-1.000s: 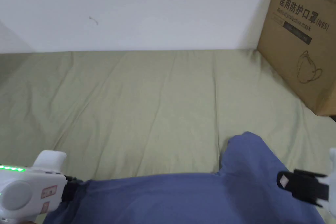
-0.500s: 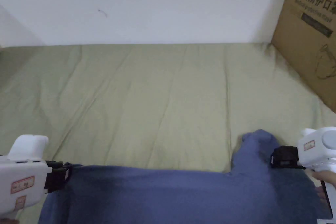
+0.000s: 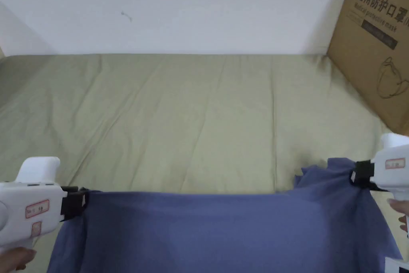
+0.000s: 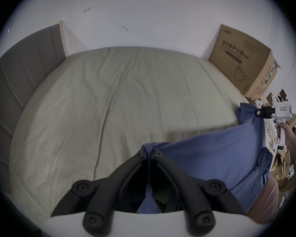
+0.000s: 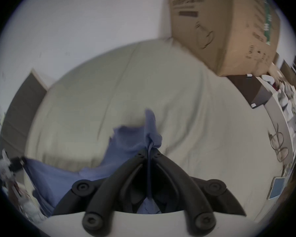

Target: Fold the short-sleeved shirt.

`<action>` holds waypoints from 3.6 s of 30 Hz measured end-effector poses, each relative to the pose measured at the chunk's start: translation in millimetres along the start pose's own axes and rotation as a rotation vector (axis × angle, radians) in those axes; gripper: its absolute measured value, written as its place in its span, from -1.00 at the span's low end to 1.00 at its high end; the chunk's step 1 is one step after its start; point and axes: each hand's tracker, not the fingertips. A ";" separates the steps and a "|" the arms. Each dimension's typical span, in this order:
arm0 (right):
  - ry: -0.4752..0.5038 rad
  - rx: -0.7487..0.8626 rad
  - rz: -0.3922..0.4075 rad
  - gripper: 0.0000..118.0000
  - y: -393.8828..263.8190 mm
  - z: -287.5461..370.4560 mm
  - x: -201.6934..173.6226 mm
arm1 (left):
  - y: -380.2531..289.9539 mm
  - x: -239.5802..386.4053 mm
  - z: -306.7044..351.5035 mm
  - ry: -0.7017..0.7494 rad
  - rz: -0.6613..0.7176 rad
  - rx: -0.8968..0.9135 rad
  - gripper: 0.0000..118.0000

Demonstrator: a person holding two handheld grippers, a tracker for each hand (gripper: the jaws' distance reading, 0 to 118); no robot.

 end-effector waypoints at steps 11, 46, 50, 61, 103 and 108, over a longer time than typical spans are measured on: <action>-0.016 0.202 -0.010 -0.98 14.4 77.1 -12.1 | 32.8 6.2 24.5 -0.010 -0.009 0.143 -0.95; 0.060 0.847 0.145 0.96 -174.8 252.4 -93.1 | -106.7 113.6 204.8 0.118 -0.125 0.823 0.57; 0.045 0.926 0.112 -0.94 -182.4 261.0 -122.5 | -115.3 155.2 213.0 0.153 -0.121 0.979 -0.96; 0.086 0.788 0.134 -1.00 -174.9 270.7 -119.3 | -98.9 110.0 217.9 -0.027 0.006 0.739 -0.97; 0.190 0.414 0.218 -1.00 -173.1 248.7 -151.8 | -122.9 -53.0 24.3 -0.249 0.134 -0.178 -0.90; 0.219 0.413 0.173 -1.00 -180.0 249.1 -137.5 | -113.1 -50.9 70.6 0.231 -0.139 -0.170 -0.90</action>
